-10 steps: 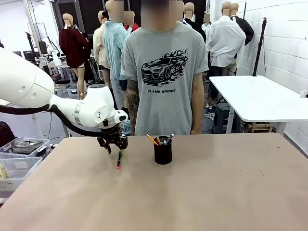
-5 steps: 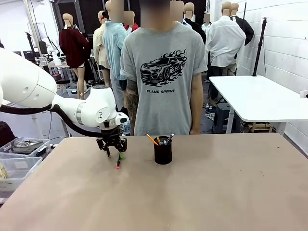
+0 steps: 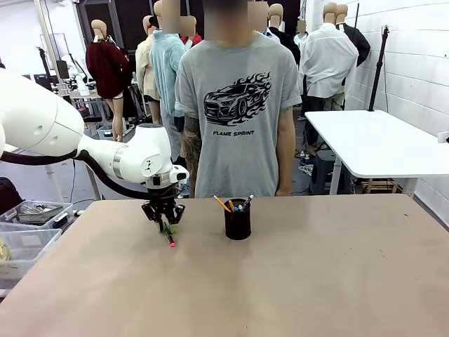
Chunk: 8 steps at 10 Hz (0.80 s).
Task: Place the pens into the pen holder.
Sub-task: Pick up a writing instrument from the table and place it into the Pen holder.
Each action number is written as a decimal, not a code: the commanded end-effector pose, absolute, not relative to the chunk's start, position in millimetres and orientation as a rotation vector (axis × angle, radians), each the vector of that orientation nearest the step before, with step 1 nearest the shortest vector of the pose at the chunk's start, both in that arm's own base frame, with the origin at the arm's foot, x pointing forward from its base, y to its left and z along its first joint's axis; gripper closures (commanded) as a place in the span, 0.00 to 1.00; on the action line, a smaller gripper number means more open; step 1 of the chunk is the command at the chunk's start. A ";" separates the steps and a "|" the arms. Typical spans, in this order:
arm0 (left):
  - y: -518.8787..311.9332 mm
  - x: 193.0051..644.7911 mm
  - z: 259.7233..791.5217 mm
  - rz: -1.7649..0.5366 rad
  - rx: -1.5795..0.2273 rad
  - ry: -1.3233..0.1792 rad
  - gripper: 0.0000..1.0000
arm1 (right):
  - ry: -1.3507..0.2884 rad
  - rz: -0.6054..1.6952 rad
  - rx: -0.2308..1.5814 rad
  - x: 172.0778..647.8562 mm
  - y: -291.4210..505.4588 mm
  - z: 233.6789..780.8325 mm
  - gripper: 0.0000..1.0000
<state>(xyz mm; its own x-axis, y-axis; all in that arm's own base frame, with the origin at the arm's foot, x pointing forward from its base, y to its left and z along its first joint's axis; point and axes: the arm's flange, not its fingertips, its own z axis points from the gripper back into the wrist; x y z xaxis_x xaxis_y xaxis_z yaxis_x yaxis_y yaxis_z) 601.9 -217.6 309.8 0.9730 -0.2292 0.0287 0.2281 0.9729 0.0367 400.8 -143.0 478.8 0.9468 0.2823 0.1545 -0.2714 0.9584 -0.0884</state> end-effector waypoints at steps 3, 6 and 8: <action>-217.7 609.7 308.7 -0.234 0.069 -0.014 1.00 | -0.164 0.284 -0.101 400.4 -143.5 477.1 0.11; -214.7 605.0 315.6 -0.263 0.043 -0.004 1.00 | -0.164 0.284 -0.101 400.4 -143.5 477.1 0.11; -201.1 589.8 348.7 -0.391 -0.136 -0.032 1.00 | -0.164 0.284 -0.101 400.4 -143.5 477.1 0.11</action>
